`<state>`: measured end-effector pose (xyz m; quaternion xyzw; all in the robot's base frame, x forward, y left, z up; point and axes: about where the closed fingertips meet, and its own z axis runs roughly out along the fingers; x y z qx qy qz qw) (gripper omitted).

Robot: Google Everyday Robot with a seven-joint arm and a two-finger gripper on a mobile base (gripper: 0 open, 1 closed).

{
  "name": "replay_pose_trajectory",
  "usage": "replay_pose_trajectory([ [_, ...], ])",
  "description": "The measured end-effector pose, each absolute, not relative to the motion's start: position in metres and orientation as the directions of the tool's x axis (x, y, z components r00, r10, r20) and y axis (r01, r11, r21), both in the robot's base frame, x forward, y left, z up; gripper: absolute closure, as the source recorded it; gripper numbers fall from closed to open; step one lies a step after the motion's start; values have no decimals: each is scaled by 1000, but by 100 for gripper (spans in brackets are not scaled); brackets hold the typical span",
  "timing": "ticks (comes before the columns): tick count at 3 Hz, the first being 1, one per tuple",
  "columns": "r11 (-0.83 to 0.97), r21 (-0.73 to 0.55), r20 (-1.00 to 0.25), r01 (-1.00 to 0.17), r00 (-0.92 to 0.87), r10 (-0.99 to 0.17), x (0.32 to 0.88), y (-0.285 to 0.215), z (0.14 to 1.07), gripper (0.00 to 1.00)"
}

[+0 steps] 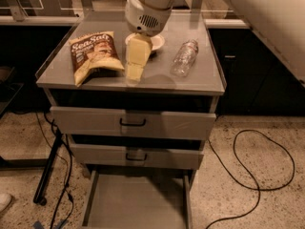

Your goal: Place brown chip bag into bottom drawer

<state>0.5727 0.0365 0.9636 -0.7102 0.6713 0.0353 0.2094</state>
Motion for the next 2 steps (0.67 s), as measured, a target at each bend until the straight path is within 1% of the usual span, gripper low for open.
replay_pose_trajectory([
  [1,-45,-265,-308,-963,129,-943,617,77,977,0],
  [2,-44,-266,-308,-963,128,-943,618,78,977,0],
])
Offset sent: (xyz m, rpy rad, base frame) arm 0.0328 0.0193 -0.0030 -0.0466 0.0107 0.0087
